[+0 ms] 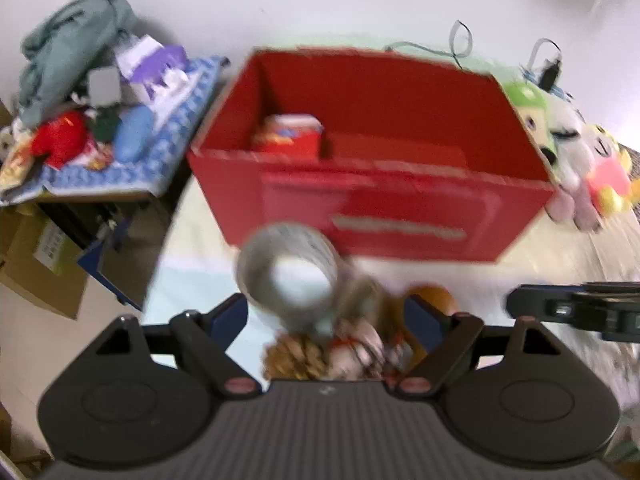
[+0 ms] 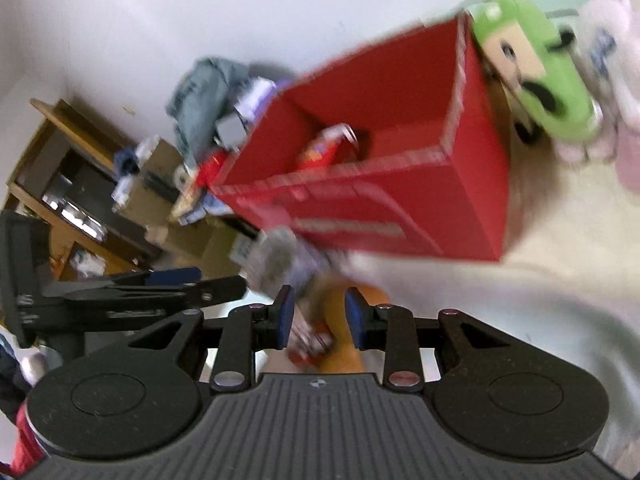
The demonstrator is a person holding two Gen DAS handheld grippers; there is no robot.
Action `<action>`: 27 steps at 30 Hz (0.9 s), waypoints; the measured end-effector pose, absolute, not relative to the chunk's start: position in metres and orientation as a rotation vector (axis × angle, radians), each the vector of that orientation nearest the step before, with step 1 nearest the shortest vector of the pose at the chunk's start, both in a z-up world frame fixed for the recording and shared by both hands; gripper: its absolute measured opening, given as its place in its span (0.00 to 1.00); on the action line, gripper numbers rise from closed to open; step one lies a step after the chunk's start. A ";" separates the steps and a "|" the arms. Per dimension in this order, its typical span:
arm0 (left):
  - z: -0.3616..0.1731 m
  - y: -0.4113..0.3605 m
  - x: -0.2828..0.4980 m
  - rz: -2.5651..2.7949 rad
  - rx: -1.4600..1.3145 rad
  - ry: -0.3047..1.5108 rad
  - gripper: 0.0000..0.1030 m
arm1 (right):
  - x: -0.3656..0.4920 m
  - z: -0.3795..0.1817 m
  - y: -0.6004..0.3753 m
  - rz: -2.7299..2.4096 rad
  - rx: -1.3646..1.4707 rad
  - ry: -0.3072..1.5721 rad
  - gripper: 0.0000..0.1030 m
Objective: Organize objects
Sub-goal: 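Withdraw the right gripper and move it toward the brown gourd, then close the right gripper around the neck of the brown gourd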
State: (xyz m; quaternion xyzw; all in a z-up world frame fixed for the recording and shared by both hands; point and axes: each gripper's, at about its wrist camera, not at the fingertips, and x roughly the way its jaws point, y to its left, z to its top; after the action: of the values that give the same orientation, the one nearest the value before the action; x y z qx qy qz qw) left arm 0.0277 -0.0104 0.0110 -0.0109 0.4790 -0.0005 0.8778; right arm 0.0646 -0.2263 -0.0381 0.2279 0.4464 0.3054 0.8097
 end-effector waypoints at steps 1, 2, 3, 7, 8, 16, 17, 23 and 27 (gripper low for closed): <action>0.008 -0.013 0.024 -0.018 -0.025 1.006 0.83 | 0.063 -0.043 -0.225 0.648 0.479 0.972 0.31; 0.005 -0.016 0.021 -0.029 -0.022 1.014 0.84 | 0.062 -0.049 -0.224 0.645 0.474 0.996 0.31; 0.001 -0.020 0.020 -0.029 -0.011 1.025 0.84 | 0.061 -0.054 -0.223 0.641 0.475 1.016 0.31; -0.008 -0.027 0.015 -0.068 -0.018 1.054 0.83 | 0.058 -0.070 -0.224 0.642 0.499 1.069 0.31; -0.010 -0.030 0.012 -0.093 -0.019 1.052 0.83 | 0.057 -0.072 -0.224 0.643 0.500 1.077 0.31; -0.029 -0.047 0.004 -0.201 -0.040 1.105 0.83 | 0.056 -0.088 -0.223 0.623 0.521 1.136 0.31; -0.032 -0.050 0.004 -0.209 -0.036 1.112 0.82 | 0.057 -0.089 -0.222 0.617 0.521 1.141 0.31; -0.047 -0.059 0.006 -0.258 -0.030 1.133 0.80 | 0.058 -0.096 -0.219 0.576 0.524 1.163 0.31; -0.057 -0.060 0.015 -0.259 -0.033 1.165 0.77 | 0.060 -0.099 -0.220 0.550 0.544 1.170 0.31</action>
State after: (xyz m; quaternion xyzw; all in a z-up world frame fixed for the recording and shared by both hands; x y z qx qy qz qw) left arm 0.0145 -0.0603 -0.0567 -0.0158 0.5487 -0.1218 0.8270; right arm 0.0604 -0.2199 -0.0988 0.2504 0.5380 0.2530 0.7641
